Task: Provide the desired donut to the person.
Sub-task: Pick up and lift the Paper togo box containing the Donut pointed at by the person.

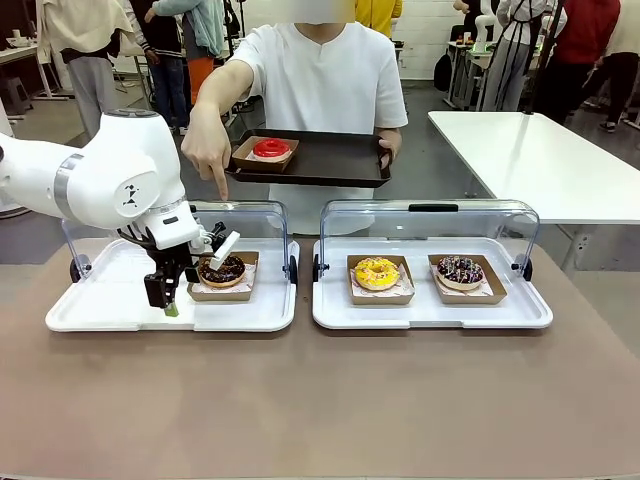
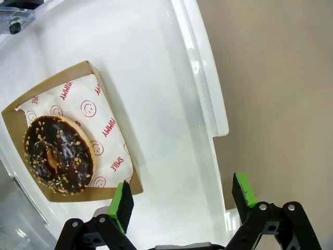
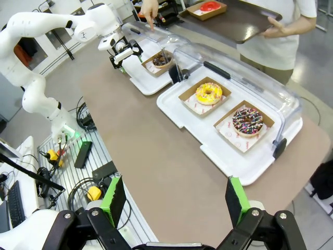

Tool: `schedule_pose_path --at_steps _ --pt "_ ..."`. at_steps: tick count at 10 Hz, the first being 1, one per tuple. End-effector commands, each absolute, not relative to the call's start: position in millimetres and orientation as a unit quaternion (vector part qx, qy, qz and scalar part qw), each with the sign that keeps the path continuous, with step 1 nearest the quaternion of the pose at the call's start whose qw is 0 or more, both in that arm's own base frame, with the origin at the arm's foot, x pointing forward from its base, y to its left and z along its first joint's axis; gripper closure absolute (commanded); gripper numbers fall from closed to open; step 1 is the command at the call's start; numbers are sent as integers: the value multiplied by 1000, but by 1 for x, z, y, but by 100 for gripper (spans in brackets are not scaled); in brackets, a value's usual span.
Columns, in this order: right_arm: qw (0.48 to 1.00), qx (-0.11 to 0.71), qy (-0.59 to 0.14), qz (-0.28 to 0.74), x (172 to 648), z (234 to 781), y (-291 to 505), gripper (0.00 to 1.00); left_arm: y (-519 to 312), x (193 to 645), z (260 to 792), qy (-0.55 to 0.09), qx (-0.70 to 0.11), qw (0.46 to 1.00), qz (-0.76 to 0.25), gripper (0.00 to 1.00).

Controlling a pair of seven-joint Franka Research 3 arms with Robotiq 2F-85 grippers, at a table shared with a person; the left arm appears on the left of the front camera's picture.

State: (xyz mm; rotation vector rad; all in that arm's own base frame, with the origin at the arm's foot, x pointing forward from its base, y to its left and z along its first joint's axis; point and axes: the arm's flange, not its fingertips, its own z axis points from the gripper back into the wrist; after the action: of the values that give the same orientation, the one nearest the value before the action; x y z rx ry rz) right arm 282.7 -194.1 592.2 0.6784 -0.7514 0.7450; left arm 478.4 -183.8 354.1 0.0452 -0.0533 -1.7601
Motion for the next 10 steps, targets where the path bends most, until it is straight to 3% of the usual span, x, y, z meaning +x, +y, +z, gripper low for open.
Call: schedule_pose_path --at_steps 1,10 --pt "802 323 -359 352 283 592 -194 0 -185 487 346 -31 20 645 -764 1" --pt "802 323 -359 352 283 592 -194 0 -178 512 329 -43 3 666 -745 1"
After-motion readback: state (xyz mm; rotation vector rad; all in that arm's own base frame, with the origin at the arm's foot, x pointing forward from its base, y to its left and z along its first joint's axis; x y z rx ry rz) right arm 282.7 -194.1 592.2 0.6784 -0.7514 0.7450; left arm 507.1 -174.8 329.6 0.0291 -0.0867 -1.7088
